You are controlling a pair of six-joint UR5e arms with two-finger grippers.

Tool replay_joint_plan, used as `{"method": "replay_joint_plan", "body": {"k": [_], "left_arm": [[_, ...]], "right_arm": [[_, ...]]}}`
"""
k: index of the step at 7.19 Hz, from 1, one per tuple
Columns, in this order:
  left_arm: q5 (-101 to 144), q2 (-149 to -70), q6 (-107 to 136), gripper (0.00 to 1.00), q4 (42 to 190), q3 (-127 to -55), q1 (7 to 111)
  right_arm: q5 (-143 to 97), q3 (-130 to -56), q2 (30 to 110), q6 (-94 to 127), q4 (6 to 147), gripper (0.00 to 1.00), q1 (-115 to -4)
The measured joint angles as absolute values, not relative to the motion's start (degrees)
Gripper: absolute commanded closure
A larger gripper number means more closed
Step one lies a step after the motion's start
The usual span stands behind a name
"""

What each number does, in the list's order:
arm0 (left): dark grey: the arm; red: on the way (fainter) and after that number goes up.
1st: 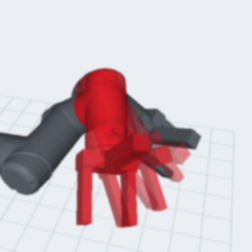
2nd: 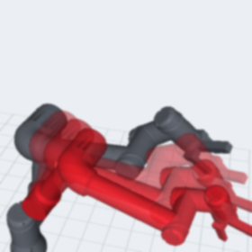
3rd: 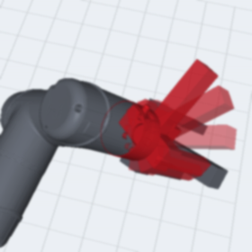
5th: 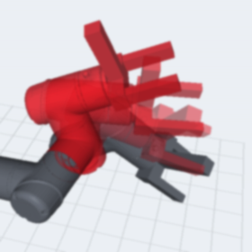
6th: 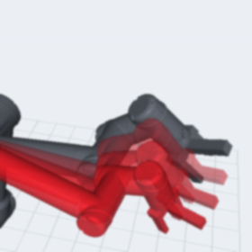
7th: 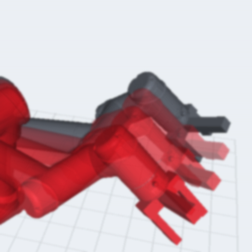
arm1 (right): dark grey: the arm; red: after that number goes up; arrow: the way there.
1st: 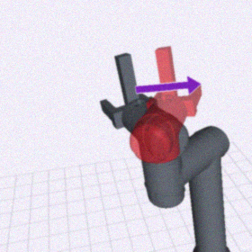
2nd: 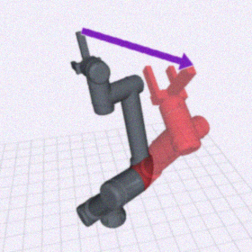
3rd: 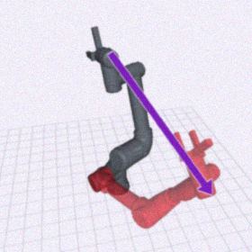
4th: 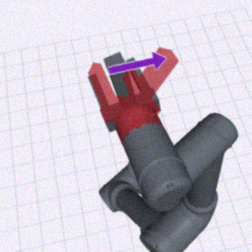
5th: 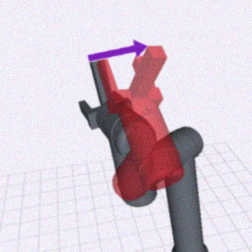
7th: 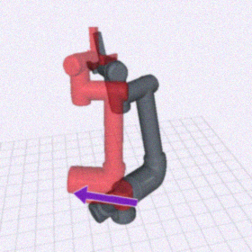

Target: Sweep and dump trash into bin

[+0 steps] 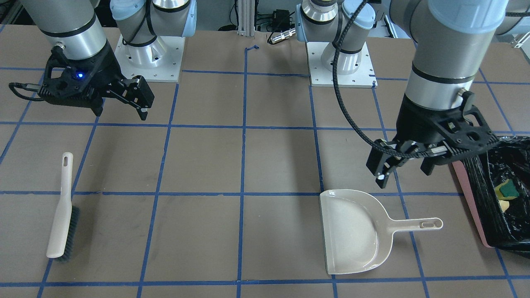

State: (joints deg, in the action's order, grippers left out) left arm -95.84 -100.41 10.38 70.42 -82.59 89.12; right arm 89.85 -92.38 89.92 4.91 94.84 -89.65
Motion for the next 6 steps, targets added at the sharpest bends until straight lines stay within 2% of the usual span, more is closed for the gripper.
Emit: {"method": "replay_joint_plan", "body": {"k": [2,6], "left_arm": [[-92.3,-97.3,3.7,0.00,80.1,-83.5,91.1],[-90.6,-93.8,-5.5,0.00,84.6,-86.7,92.4]], "right_arm": [[89.8,-92.5,89.9,4.7,93.7,0.00,-89.6],[89.8,-92.6,90.1,4.7,92.6,0.00,-89.6]]}}
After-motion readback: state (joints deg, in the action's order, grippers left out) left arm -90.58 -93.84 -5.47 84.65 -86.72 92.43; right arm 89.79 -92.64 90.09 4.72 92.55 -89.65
